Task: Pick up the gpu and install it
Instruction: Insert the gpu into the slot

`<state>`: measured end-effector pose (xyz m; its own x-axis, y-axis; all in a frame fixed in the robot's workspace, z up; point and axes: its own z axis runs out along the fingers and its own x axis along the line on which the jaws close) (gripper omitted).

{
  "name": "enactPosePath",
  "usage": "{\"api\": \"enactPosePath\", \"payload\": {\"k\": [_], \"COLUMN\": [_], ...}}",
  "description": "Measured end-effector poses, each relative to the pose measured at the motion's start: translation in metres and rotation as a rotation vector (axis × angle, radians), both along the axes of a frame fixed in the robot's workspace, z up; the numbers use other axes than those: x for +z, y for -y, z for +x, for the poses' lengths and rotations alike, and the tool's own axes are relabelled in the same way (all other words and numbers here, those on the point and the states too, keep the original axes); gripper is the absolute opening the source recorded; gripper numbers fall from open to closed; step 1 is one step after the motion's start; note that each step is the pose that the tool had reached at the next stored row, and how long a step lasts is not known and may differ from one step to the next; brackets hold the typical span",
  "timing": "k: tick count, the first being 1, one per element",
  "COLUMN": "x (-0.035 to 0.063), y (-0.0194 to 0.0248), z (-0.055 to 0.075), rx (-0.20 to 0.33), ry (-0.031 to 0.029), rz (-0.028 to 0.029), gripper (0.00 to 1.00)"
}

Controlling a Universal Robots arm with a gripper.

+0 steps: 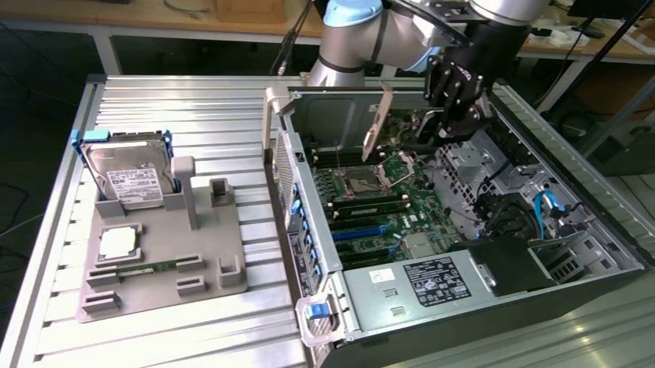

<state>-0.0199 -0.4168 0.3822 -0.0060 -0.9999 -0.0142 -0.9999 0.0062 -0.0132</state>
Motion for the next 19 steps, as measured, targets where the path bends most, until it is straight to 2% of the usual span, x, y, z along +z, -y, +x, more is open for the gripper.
{"api": "enactPosePath", "payload": {"k": [6, 14, 19], "x": [-0.011, -0.0256, -0.0315], "y": [0.0002, 0.0054, 0.0077], "z": [-0.006, -0.009, -0.011], "rx": [0.0, 0.0, 0.0], "ry": [-0.0001, -0.0009, -0.0009], "rz": [0.0, -0.0003, -0.0053], "gripper": [0.29, 0.29, 0.29]}}
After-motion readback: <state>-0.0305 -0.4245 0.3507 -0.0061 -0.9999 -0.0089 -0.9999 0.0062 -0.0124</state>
